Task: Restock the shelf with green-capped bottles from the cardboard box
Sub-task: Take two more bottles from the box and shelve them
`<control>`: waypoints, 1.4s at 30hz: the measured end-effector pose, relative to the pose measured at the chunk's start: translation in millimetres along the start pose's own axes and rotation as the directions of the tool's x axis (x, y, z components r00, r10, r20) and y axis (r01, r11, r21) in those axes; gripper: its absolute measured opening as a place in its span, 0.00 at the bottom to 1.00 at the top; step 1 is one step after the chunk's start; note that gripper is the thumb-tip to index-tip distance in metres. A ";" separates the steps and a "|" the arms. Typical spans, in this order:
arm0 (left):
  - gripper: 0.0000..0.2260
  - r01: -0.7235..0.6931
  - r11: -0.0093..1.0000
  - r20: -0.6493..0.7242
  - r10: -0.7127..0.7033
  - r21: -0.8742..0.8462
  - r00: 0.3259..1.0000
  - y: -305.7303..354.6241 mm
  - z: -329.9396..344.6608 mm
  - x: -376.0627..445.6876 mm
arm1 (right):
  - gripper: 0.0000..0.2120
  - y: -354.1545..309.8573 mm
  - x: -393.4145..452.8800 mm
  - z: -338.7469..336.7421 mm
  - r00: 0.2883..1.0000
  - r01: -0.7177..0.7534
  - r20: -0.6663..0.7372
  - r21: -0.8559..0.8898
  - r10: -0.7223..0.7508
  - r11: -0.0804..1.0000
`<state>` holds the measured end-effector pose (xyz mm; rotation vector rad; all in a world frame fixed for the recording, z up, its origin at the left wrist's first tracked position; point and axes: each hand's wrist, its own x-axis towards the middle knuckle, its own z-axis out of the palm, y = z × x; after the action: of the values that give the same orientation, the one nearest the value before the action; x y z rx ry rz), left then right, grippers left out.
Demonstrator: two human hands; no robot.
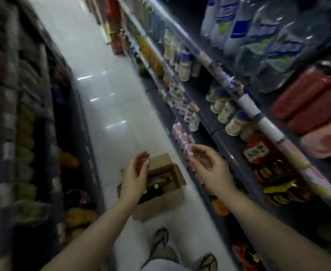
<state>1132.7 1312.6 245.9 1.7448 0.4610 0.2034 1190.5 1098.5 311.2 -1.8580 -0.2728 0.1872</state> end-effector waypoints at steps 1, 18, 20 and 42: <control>0.10 0.027 1.000 -0.065 -0.028 -0.007 0.997 -9.7 -9.7 -0.8 | 0.13 4.3 8.2 13.2 0.999 -0.006 0.038 0.011 0.005 1.000; 0.11 0.417 0.909 -0.276 -0.394 0.026 0.877 -250.9 -16.3 33.7 | 0.13 217.9 79.4 180.9 0.912 -0.358 0.210 -0.012 0.352 0.934; 0.11 0.466 0.884 -0.260 -0.444 0.028 0.857 -296.3 -2.6 41.8 | 0.13 255.5 86.8 198.5 0.908 -0.374 0.199 -0.011 0.369 0.927; 0.37 0.639 0.712 -0.113 -0.638 0.290 0.762 -595.7 107.4 120.2 | 0.40 609.7 106.8 305.8 0.646 -0.391 0.424 -0.531 0.635 0.752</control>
<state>1166.4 1362.7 -368.2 1.7773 1.1268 -0.3912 1268.1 1235.9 -361.0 -2.2082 -0.1798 1.2230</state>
